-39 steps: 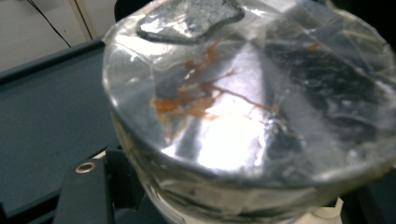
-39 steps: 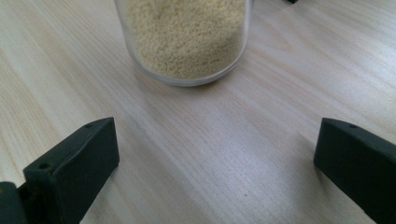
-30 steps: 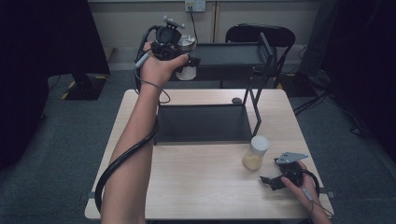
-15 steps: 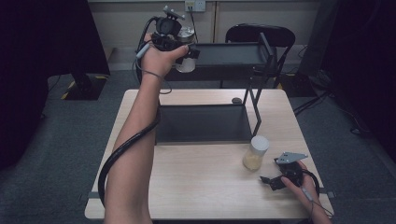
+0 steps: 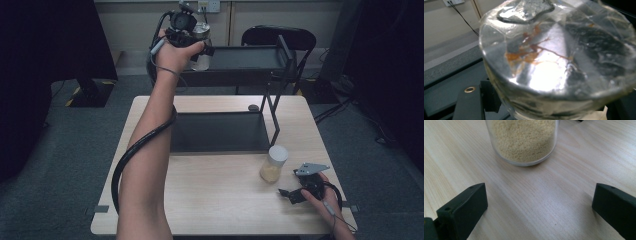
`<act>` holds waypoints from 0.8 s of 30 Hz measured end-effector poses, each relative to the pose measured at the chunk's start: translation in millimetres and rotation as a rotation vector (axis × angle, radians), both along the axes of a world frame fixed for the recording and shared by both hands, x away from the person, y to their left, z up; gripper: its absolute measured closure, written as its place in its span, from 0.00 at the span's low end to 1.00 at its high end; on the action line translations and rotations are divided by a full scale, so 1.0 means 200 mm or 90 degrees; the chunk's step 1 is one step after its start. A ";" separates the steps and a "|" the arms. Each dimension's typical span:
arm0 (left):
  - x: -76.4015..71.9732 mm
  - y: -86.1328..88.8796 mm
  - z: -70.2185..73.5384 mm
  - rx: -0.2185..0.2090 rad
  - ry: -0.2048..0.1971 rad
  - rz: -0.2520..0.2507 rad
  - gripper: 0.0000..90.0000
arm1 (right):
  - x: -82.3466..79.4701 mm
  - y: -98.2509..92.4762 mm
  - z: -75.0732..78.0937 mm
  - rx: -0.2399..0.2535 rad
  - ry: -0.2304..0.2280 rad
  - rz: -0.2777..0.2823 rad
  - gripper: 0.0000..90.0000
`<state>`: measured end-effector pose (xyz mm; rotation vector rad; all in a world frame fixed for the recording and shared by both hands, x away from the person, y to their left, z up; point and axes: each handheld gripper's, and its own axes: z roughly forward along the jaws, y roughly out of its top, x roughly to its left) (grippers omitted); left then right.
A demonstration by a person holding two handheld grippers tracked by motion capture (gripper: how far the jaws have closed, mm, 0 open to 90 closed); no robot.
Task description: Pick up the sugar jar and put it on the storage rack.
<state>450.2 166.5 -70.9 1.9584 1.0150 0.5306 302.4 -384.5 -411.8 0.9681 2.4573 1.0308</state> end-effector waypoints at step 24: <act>0.17 -0.03 -0.08 0.003 0.003 0.025 0.34 | 0.00 0.00 0.00 0.000 0.001 0.000 0.00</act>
